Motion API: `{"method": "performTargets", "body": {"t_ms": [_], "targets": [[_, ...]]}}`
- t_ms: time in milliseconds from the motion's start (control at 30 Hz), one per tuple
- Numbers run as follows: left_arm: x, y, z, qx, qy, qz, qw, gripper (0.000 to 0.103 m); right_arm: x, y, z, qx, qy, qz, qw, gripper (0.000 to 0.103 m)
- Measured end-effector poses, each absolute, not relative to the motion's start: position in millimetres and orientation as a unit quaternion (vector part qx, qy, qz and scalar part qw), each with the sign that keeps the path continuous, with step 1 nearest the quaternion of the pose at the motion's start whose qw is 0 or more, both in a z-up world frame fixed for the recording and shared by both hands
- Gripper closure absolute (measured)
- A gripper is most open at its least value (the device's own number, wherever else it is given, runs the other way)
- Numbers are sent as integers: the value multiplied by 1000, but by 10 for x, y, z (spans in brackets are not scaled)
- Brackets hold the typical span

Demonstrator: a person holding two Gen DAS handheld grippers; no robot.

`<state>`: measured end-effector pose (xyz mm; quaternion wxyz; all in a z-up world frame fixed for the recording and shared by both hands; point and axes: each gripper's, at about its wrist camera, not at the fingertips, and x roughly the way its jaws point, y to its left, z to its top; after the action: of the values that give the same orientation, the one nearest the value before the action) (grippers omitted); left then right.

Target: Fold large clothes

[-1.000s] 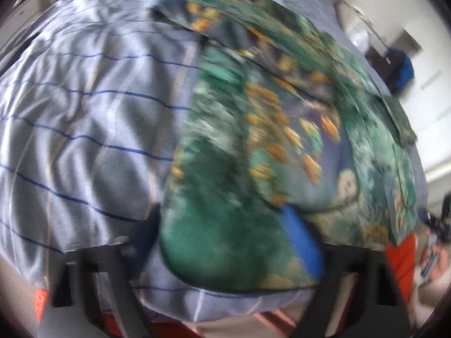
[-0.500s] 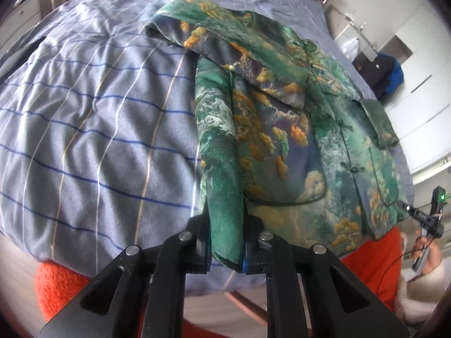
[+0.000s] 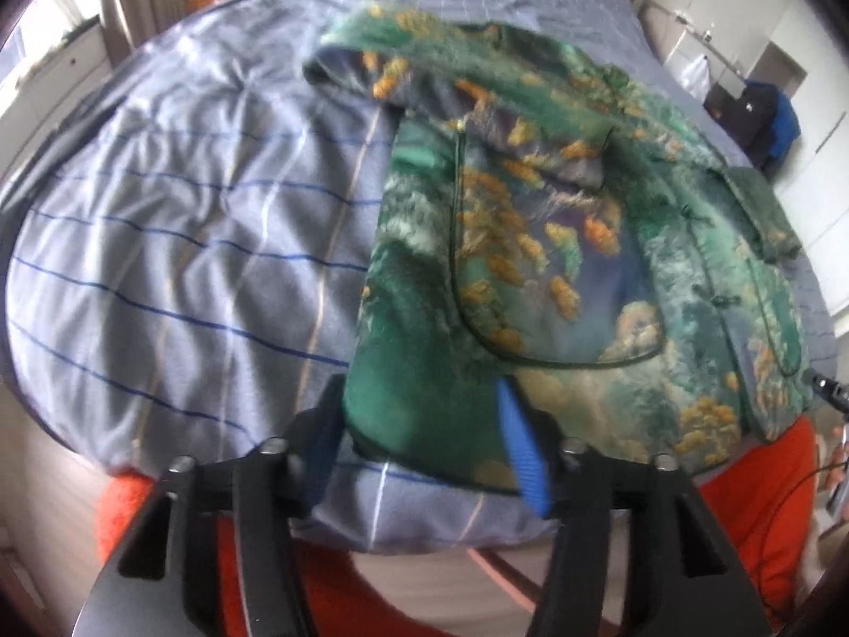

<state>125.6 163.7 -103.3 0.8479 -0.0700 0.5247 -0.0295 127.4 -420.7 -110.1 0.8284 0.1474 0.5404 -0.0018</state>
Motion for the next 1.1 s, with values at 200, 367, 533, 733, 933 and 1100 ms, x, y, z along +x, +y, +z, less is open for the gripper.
{"method": "performTargets", "body": {"t_ms": [200, 367, 533, 733, 933, 1100], "targets": [[1106, 1621, -712, -59, 473, -2, 879, 26, 1432, -4231, -427, 13, 473, -34, 880, 34], [1126, 1485, -581, -69, 456, -7, 887, 26, 2031, -3741, -322, -94, 440, 52, 892, 27], [1041, 1454, -501, -72, 453, -1, 888, 25, 2670, -2969, -913, -198, 443, 100, 869, 19], [938, 1631, -516, -76, 458, 21, 886, 24, 3030, -3255, -1033, -160, 446, 30, 880, 79], [964, 1623, -591, -96, 463, 16, 881, 24, 2736, -4683, -307, -56, 397, -107, 910, 90], [1009, 1406, -546, -81, 459, -7, 885, 24, 2278, -5950, 11, 8, 384, -244, 890, 91]]}}
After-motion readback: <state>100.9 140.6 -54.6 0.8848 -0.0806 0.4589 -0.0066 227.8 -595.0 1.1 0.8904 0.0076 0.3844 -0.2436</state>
